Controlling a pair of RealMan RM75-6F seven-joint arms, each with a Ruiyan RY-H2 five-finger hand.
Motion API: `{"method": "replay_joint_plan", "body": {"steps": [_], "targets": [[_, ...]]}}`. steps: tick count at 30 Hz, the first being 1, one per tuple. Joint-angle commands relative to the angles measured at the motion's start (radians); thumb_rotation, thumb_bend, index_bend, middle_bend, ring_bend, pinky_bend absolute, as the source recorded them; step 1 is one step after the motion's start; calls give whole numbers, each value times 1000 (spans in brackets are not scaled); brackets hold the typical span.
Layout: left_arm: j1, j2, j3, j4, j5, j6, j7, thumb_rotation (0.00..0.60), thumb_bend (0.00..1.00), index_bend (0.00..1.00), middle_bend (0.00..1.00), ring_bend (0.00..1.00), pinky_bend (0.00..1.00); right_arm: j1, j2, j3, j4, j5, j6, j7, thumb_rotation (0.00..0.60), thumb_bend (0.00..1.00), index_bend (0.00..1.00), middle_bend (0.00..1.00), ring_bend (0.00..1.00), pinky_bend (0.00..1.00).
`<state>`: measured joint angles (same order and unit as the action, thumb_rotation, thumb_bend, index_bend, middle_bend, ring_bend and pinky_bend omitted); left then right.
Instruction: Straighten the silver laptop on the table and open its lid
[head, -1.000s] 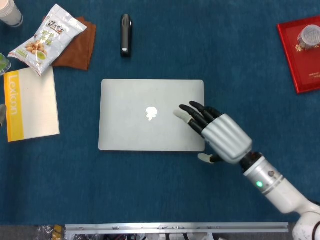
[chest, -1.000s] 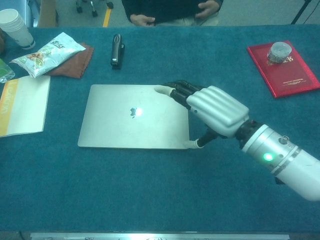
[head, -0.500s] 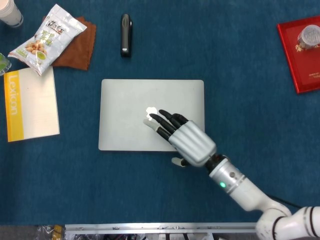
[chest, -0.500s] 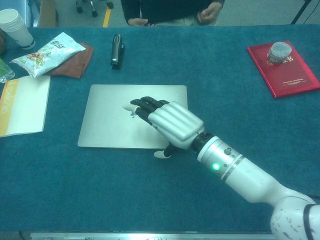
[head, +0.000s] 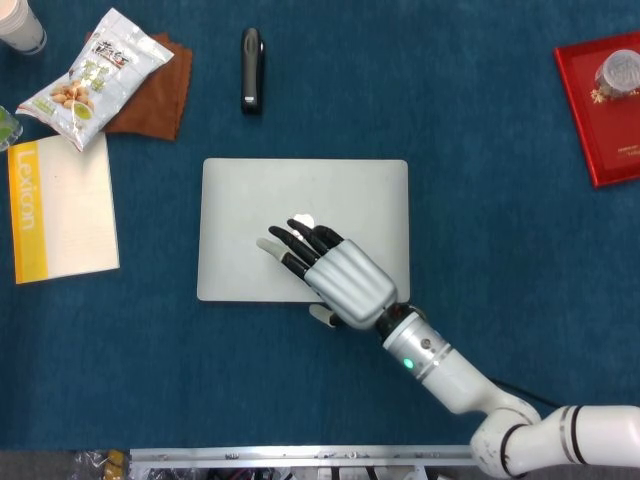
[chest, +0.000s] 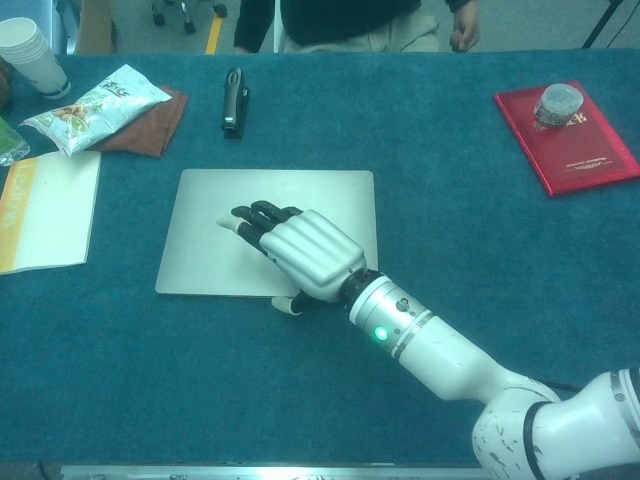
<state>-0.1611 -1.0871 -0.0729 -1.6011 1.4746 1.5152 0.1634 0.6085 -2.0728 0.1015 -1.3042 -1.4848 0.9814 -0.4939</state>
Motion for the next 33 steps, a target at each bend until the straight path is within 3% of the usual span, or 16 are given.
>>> {"method": "replay_joint_plan", "body": {"steps": [1,10,29,33], "targets": [[0,0,-1,0,2,0,-1,600,318,0,0,0,0,14,-19,10,22,0,0,3,600,164,1,59,4,186],[2,3,-2,0,8,-4,-9,600,317,0,0,0,0,34,-60,10,75,4,4,-6,600,93,0,41,4,78],[2,-2,-10,21,7,-11,-25,600,318,0,0,0,0,62,-109,31,157,31,3,-11,600,97,0,37,3,75],[2,-2,-11,23,9,-10,-26,600,318,0,0,0,0,67,-113,31,162,34,2,-10,600,153,0,37,3,75]]}}
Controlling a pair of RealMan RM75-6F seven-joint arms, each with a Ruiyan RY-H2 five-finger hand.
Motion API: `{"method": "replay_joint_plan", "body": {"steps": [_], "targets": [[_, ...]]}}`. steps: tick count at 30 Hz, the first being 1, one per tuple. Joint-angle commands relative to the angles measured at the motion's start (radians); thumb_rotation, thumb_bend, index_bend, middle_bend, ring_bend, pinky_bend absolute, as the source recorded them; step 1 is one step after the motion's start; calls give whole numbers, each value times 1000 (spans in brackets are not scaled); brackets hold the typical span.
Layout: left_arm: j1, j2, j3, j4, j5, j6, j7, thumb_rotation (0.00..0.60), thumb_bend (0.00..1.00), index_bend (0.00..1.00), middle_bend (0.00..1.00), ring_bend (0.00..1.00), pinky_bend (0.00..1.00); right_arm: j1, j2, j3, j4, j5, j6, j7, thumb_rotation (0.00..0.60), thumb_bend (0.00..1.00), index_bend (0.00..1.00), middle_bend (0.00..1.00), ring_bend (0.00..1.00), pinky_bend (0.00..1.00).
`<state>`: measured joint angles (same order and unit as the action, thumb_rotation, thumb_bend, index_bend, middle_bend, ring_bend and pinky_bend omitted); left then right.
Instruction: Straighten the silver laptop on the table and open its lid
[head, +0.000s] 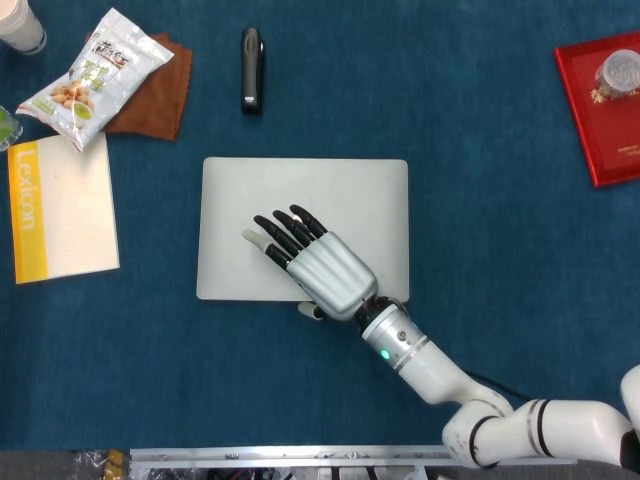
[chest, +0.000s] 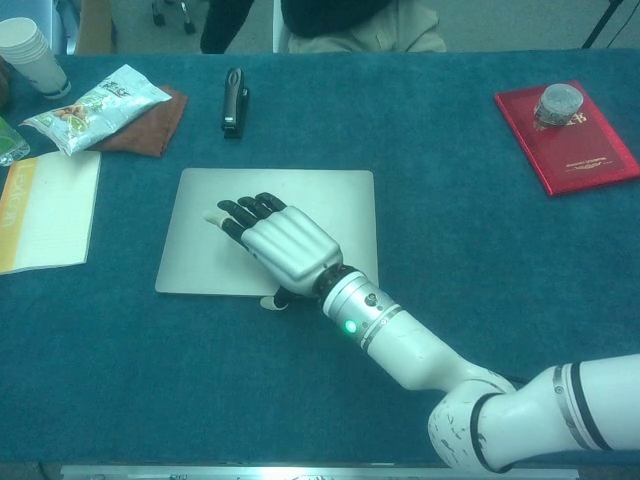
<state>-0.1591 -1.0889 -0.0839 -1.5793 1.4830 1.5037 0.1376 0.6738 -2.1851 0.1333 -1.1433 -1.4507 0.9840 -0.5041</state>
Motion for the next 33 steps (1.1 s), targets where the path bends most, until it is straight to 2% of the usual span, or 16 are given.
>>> {"method": "replay_joint_plan", "body": {"steps": [1,16,31,33], "targets": [[1,-1,-1,2,1,2,-2,600,318,0,0,0,0,3,-1,-1,1,0,0,0,600,165,0,37,3,75],[6,-4,13,17,-5,-21,-1,600,317,0,0,0,0,13,12,3,-24,10,10,-60,600,361,0,37,3,75],[17,10,30,9,-16,-45,5,600,318,0,2,0,0,65,51,70,-69,42,2,-193,600,366,0,37,3,75],[18,12,32,6,-15,-46,9,600,317,2,18,0,30,72,53,77,-71,47,3,-205,600,366,0,37,3,75]]}}
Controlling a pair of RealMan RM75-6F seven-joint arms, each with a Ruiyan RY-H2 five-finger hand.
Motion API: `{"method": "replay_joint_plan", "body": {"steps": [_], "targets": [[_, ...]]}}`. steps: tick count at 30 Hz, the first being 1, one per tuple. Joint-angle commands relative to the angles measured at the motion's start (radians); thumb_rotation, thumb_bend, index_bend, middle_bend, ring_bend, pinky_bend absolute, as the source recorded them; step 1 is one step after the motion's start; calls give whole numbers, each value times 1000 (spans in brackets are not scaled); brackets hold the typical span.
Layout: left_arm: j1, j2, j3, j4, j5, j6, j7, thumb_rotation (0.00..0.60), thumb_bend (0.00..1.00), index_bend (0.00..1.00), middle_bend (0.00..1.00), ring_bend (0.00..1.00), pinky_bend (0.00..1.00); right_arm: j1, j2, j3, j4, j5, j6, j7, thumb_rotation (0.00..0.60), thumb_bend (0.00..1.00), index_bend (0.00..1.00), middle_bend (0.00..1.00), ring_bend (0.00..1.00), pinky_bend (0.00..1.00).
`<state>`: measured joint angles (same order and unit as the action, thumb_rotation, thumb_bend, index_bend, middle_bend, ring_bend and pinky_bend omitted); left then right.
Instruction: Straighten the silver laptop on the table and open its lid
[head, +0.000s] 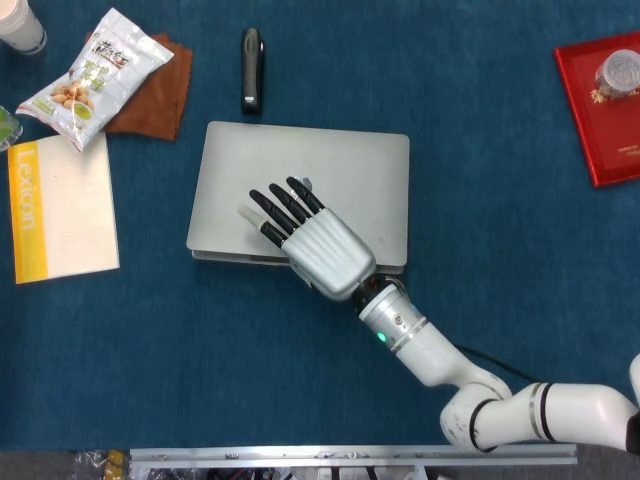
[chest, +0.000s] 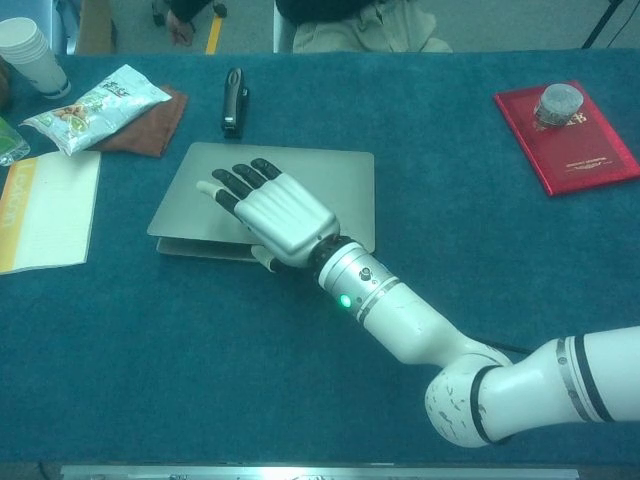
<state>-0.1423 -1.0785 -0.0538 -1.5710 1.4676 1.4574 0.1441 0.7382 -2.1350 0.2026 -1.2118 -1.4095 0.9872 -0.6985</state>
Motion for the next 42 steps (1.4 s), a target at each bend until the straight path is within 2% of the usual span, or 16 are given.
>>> {"method": "replay_joint_plan", "body": {"steps": [1,7,17,20,24,30,35,42], "targets": [[1,1,2,-3,2,1,4,600,317,11,38,5,61,11,5,10,-3,7,0,-16,600,366,0,37,3,75],[3,8,13,-14,6,-12,13,600,317,151,192,139,209,28,14,32,-11,22,11,-39,600,366,0,37,3,75],[10,12,29,-10,32,-7,9,600,318,244,276,199,239,56,26,50,-23,38,21,-74,600,366,0,37,3,75],[9,15,39,-11,37,-22,13,600,318,289,307,220,264,64,29,55,-29,40,27,-83,600,366,0,37,3,75],[-1,22,56,-16,48,-56,5,600,318,295,315,223,264,73,37,63,-42,47,35,-96,600,366,0,37,3,75],[-35,28,89,-11,107,-119,-30,600,318,296,304,221,265,83,53,70,-64,57,46,-122,600,365,0,37,3,75],[-84,53,132,-30,163,-213,-83,599,318,245,228,194,245,90,65,73,-82,69,54,-140,600,365,0,37,3,75],[-162,75,169,-48,223,-336,-101,475,318,116,64,31,130,99,76,75,-95,85,64,-159,600,365,0,37,3,75]]}}
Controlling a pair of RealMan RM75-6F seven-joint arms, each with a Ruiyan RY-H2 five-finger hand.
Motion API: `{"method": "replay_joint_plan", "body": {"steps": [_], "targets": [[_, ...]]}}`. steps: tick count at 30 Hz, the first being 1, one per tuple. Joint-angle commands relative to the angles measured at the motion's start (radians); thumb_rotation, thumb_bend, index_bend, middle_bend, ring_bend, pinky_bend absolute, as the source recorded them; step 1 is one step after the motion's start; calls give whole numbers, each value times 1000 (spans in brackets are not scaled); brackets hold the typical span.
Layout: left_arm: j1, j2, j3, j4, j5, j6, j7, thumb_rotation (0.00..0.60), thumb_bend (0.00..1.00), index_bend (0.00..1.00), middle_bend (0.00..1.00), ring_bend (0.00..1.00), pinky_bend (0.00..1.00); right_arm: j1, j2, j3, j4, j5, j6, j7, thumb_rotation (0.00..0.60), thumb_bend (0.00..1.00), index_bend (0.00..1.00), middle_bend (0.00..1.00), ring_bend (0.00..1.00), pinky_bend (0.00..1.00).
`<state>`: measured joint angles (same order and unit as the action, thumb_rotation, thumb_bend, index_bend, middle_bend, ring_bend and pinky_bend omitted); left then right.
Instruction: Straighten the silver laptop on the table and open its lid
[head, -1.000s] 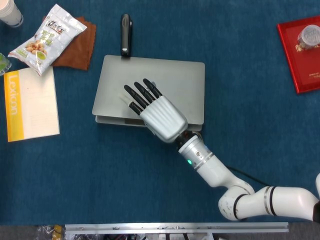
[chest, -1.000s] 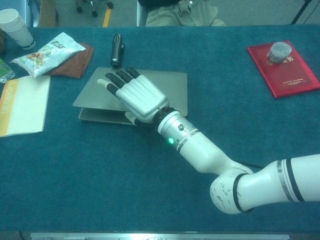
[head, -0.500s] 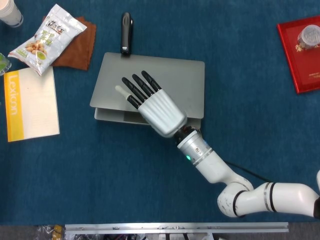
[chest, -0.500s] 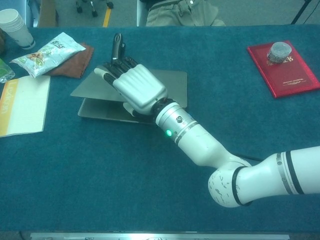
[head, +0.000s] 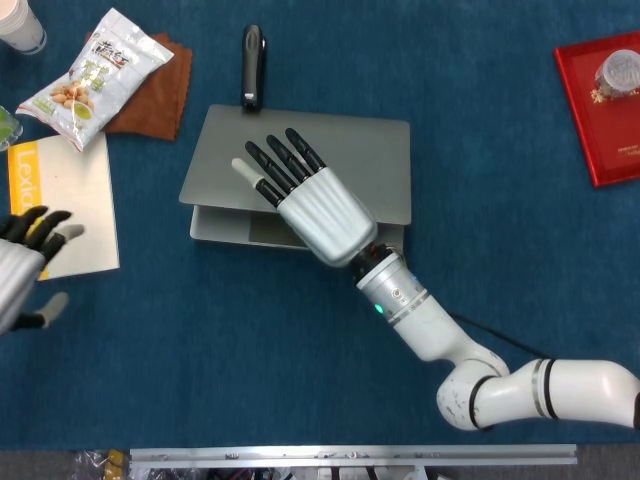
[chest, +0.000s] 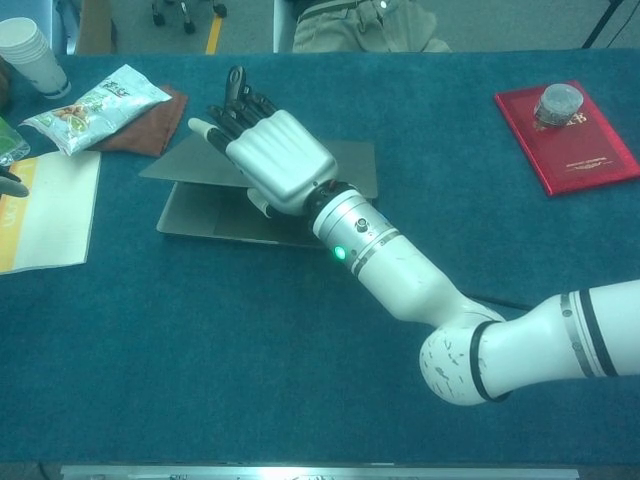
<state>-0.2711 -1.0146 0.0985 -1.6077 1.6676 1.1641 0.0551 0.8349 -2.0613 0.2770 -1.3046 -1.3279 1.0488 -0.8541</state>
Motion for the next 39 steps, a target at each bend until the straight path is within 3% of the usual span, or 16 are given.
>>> {"method": "replay_joint_plan", "body": {"steps": [1,5,22,39], "targets": [[-46,12,20,-13,31,-61,-13,444,318,93,41,9,110,4,4,2,-3,6,4,-7,600,365,0,37,3,75],[-83,10,27,-20,50,-107,-10,400,318,47,0,0,86,9,10,2,-7,13,9,-14,600,365,0,37,3,75],[-216,-64,34,-29,94,-249,0,401,317,42,0,0,76,24,27,-3,-19,37,25,-30,600,365,0,37,4,75],[-332,-164,13,15,46,-367,-16,401,318,39,0,0,76,32,45,-13,-36,53,42,-35,600,365,0,37,3,75]]}}
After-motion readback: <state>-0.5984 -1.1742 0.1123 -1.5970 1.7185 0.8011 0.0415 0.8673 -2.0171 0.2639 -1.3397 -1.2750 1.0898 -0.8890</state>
